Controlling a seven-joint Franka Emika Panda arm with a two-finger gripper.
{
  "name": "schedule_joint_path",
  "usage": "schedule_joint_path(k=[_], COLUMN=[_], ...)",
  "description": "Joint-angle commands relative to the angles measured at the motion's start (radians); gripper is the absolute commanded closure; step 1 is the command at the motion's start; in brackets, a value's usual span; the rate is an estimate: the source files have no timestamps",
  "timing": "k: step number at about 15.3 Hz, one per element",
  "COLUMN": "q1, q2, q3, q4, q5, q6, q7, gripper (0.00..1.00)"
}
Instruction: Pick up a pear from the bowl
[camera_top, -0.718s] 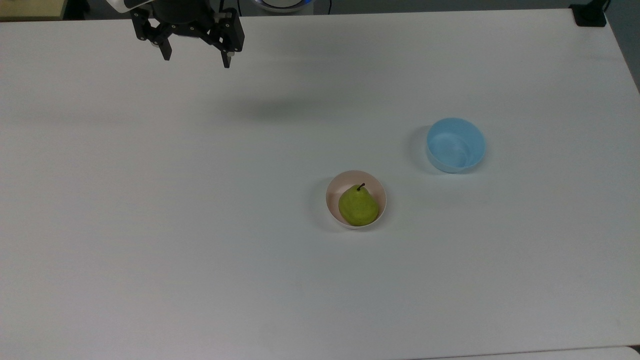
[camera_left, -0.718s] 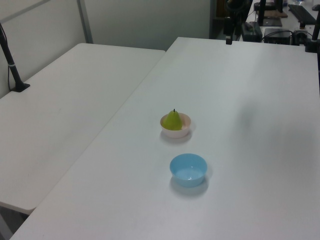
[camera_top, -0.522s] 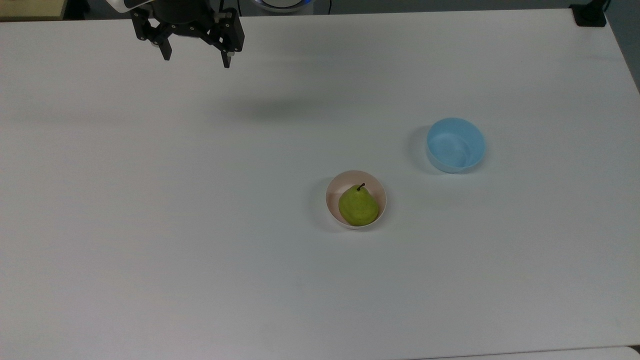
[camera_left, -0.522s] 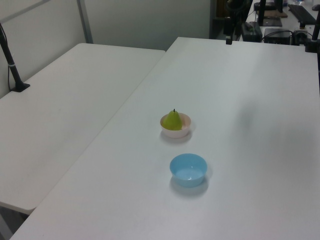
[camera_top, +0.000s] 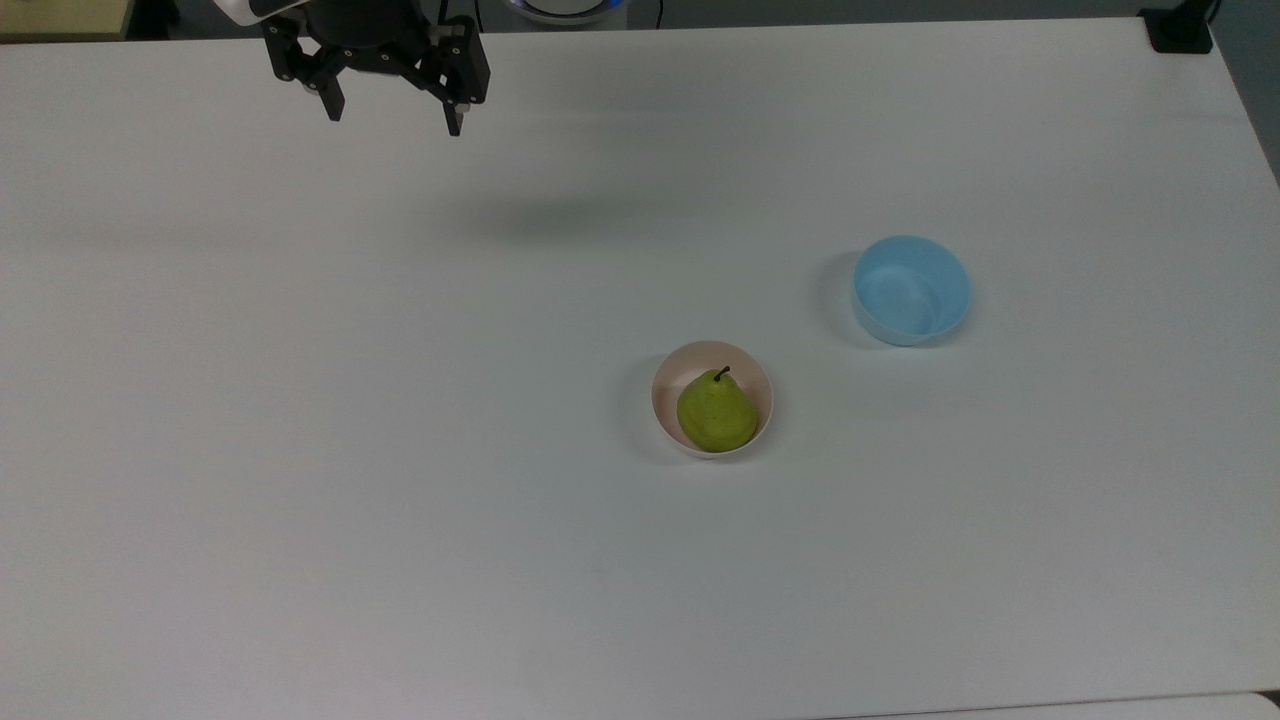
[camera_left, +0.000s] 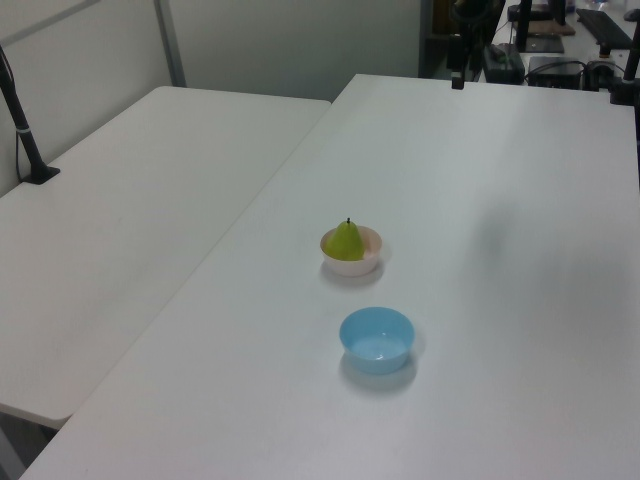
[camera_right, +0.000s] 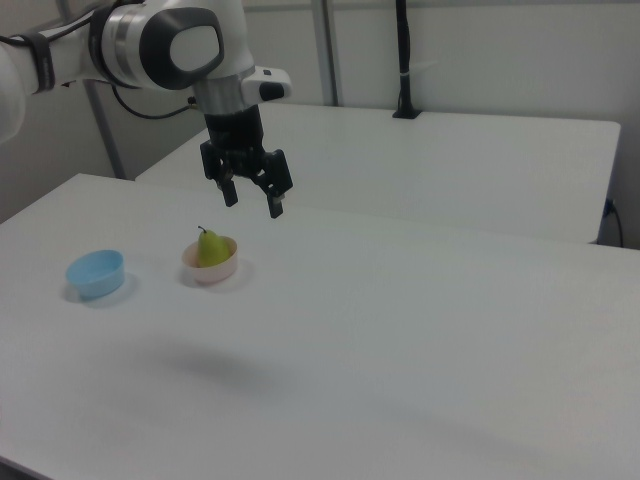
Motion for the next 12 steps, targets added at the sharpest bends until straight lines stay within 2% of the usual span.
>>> schedule_joint_path(k=[1,4,7,12], q1=[0.024,0.099,0.187,0.302], q2=[0.000,0.057,0.136,0.282], q3=[0.006,0.006,0.005,0.003], q4=[-0.004,0.028,0.051,0.079], q5=[0.005,0.005,0.053,0.058], q6=[-0.015,0.006,0.121,0.315], q7=[-0.001,0.016,0.094,0.189], gripper=[0.00,0.00,0.00,0.00])
